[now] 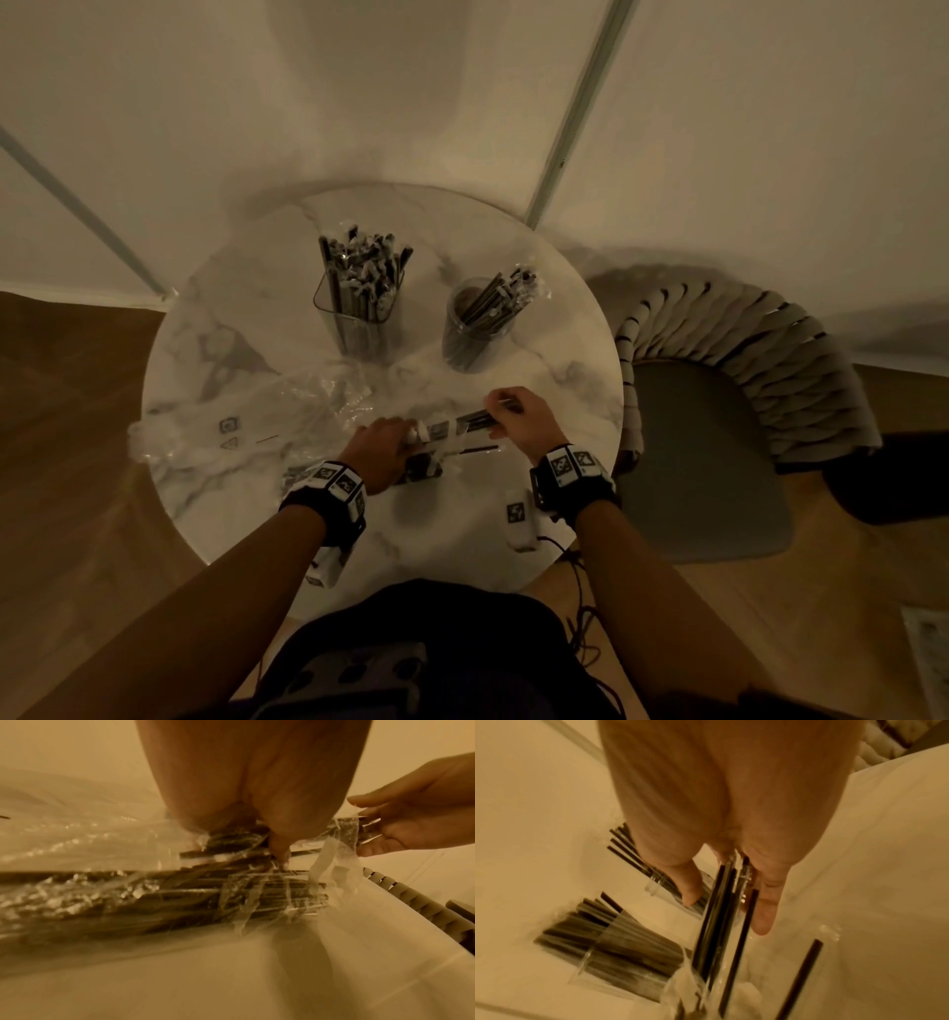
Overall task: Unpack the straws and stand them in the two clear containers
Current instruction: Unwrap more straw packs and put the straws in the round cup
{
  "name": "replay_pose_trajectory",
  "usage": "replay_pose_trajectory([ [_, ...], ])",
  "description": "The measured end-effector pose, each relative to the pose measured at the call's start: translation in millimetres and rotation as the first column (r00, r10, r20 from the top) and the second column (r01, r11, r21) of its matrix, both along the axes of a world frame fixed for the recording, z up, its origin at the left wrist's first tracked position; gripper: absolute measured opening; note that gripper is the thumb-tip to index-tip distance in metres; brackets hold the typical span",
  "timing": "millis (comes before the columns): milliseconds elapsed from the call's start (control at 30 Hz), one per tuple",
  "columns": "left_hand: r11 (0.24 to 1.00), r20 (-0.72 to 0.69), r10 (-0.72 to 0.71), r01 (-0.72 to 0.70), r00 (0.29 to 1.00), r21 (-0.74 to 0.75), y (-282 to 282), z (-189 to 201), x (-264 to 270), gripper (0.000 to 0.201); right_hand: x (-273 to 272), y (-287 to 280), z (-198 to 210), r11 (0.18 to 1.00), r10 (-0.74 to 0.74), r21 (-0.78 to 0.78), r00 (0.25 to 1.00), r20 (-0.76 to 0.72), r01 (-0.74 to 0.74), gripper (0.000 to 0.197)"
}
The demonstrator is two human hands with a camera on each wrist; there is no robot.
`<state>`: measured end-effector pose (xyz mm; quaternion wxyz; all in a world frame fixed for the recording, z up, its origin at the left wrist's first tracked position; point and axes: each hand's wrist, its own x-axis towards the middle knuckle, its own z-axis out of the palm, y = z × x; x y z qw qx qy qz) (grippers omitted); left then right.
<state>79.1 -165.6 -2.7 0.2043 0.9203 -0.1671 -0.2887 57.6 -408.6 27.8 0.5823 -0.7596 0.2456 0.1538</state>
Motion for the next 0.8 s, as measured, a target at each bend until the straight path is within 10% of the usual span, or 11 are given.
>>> replay_pose_trajectory([
  [567,0.987,0.064,-0.017,0.006,0.998,0.163,13.5,-8.6,-2.5,0.044,0.2,-75.4,51.2,0.98,0.141,-0.146,0.989,0.047,-0.132,0.015],
  [800,0.996,0.083,0.062,-0.068,0.995,0.062,11.6,-5.4,-5.6,0.081,-4.4,-121.5,90.9,0.966,0.07,-0.251,0.997,0.029,-0.061,0.016],
])
